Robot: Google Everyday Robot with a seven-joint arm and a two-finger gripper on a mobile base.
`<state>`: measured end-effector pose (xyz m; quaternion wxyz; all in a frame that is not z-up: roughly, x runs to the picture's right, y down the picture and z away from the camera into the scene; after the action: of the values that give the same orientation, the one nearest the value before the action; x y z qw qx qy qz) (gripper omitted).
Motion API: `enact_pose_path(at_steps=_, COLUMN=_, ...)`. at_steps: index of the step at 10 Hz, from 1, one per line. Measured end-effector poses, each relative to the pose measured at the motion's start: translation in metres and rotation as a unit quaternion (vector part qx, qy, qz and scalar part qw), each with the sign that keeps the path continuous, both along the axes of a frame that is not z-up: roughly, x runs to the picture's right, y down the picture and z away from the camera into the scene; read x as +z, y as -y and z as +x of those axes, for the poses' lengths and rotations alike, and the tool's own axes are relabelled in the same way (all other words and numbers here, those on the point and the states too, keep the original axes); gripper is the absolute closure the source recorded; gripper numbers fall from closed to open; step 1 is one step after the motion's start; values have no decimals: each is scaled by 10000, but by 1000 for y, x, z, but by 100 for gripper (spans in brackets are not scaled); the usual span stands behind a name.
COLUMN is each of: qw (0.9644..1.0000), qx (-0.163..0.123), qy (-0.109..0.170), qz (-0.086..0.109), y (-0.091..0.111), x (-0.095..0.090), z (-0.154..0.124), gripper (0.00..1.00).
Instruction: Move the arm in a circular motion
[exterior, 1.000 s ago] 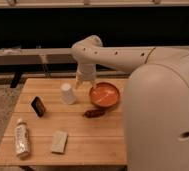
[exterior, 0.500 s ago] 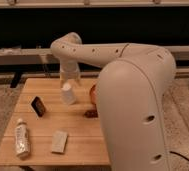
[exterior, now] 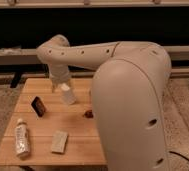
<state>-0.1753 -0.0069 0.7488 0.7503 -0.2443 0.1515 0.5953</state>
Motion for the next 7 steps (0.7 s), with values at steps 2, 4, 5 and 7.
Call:
enact_pose_path(at_steps=2, qw=9999, qx=-109, qy=8, qz=-7, y=-4, x=-5, z=2, gripper=35)
enact_pose_path(at_steps=4, qw=9999, qx=-157, qy=32, qz=21, y=-17, x=-16, z=5, gripper=35)
enact_pose_path(at_steps=5, qw=9999, qx=-162, qy=45, qz=12, y=-24, x=-23, z=0, gripper=35)
enact_pose_path(at_steps=7, qw=9997, qx=-218, qy=94, qz=27, y=-30, x=-31, z=-7, gripper=35)
